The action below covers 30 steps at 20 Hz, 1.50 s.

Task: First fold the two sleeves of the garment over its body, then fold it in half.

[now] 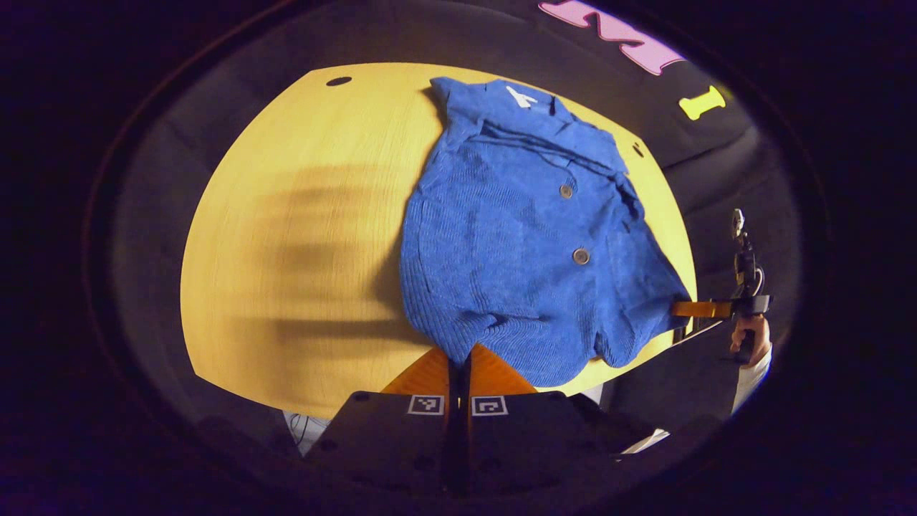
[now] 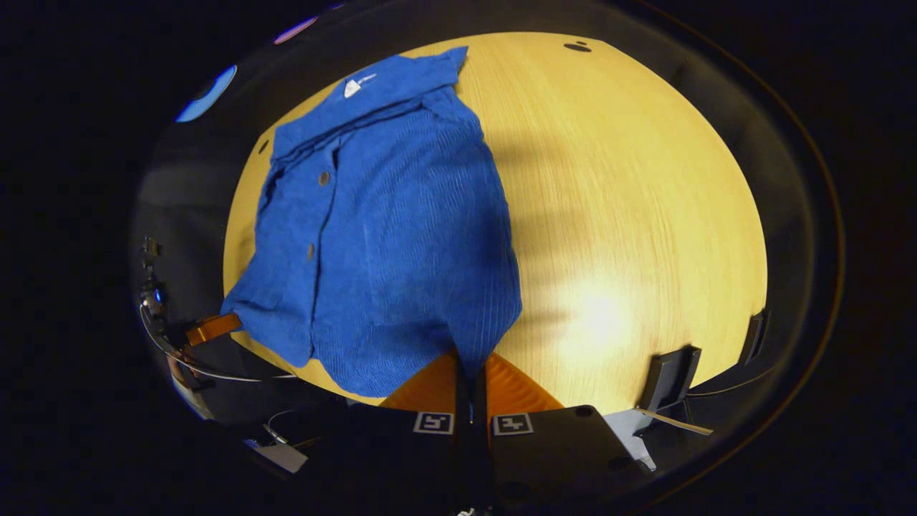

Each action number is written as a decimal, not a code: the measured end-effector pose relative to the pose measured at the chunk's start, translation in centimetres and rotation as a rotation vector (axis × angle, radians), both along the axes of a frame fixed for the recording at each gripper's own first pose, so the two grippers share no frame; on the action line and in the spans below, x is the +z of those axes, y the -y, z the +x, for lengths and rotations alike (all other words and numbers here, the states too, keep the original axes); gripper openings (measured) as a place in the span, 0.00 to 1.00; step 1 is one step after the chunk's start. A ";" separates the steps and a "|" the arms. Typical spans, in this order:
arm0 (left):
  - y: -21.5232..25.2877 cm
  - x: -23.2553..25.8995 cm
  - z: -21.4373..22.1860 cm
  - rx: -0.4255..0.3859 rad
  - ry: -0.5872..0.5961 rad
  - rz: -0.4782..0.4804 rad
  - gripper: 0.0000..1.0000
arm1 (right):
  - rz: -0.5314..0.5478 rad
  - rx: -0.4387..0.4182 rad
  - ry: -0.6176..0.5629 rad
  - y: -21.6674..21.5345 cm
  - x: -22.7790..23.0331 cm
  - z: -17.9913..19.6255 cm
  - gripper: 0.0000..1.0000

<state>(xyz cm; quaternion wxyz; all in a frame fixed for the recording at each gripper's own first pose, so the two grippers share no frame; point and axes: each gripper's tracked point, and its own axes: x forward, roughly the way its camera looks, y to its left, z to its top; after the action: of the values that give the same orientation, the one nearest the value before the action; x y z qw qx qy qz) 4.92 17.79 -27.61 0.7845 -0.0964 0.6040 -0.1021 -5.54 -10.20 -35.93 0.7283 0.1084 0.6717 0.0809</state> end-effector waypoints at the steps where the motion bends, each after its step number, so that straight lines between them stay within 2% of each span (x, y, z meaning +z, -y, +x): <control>1: -0.1 1.5 0.8 0.002 0.037 -0.009 0.00 | 0.008 -0.004 0.034 0.0 1.6 1.1 0.05; 4: -0.2 6.0 3.1 -0.008 0.160 0.002 0.00 | 0.047 -0.037 0.163 -0.8 7.1 5.7 0.05; 10: -1.1 14.7 12.4 0.012 0.388 0.013 0.00 | 0.024 0.006 0.436 -2.0 15.7 16.1 0.05; 13: -1.8 17.1 18.3 0.062 0.481 0.040 0.00 | 0.003 0.046 0.557 -2.7 18.1 22.6 0.05; 15: -2.3 16.9 22.5 0.144 0.487 0.067 0.00 | 0.003 0.045 0.600 -3.2 18.0 27.8 0.05; 16: -2.7 16.5 25.0 0.195 0.509 0.097 0.00 | -0.010 0.047 0.631 -3.4 17.3 30.8 0.05; 18: -2.5 14.7 29.2 0.227 0.523 0.140 0.00 | -0.072 0.064 0.658 -3.4 14.2 36.4 0.04; 21: -2.6 9.8 35.8 0.248 0.499 0.226 0.00 | -0.088 0.044 0.588 -4.9 5.6 42.7 0.05; 22: -2.1 8.2 37.6 0.298 0.470 0.200 0.00 | -0.088 0.040 0.567 -5.2 2.8 44.1 0.04; 24: -1.5 5.2 40.4 0.405 0.422 0.076 0.00 | -0.093 0.044 0.534 -5.4 -1.5 46.4 0.05; 26: -2.8 2.3 41.9 0.465 0.377 0.040 0.00 | -0.080 0.017 0.503 -5.5 -4.4 47.9 0.05; 28: -4.0 -0.4 41.6 0.422 0.298 0.114 0.00 | -0.046 -0.024 0.489 -6.0 -6.5 49.2 0.07; 30: -4.5 -1.1 41.7 0.370 0.272 0.201 0.01 | -0.021 -0.060 0.488 -6.3 -7.7 50.1 0.16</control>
<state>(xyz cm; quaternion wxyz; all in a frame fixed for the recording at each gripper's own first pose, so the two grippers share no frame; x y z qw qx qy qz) 46.65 22.29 -28.71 0.8697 -0.1123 0.4718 0.0918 44.54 -3.94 -43.59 0.8723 0.0978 0.4730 0.0761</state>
